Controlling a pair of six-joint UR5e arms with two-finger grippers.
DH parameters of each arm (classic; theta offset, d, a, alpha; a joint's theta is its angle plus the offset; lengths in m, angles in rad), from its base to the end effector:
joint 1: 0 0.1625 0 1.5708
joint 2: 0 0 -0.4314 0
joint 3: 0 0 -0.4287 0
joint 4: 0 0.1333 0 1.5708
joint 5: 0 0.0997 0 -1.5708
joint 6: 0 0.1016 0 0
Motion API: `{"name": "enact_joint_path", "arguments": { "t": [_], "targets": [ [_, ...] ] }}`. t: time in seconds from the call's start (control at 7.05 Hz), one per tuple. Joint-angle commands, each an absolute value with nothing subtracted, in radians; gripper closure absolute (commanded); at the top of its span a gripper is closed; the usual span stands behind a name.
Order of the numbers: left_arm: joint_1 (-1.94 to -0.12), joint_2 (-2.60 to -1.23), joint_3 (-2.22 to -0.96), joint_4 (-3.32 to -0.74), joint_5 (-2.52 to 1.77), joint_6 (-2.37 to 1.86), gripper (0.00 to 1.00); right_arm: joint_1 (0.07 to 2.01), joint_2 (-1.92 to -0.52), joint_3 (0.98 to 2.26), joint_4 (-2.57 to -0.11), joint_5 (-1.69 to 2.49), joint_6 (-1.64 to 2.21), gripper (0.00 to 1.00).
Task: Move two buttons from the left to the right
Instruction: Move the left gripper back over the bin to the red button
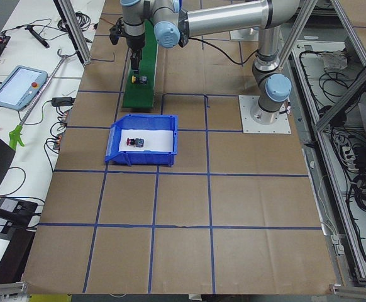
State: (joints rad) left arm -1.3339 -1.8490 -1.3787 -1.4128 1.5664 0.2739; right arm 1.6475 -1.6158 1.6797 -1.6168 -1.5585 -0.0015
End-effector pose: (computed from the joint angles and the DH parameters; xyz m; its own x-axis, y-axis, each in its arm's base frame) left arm 0.0231 -0.6655 0.4463 -0.9992 0.0366 -0.0152 0.0376 0.9968 -0.0703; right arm 0.1730 -0.4945 0.4627 -0.9969 -0.0779 -0.0123 -0.0781 0.9968 0.0179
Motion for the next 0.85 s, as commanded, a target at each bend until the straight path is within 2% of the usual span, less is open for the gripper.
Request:
{"name": "enact_joint_path", "arguments": {
  "t": [0.0,0.28,0.71],
  "targets": [
    [-1.154,-1.859,-1.378,-1.417,1.566,0.45,0.0,1.647,-1.617,1.68,-1.617,-1.559,-0.002,0.0],
    [-1.045,-1.885,-1.393,-1.413,1.571,0.553,0.0,1.647,-1.615,1.68,-1.617,-1.559,-0.002,0.0],
    [-1.045,-1.957,-1.405,-1.369,1.563,0.561,0.0,1.647,-1.615,1.68,-1.617,-1.559,-0.002,0.0]
  ]
}}
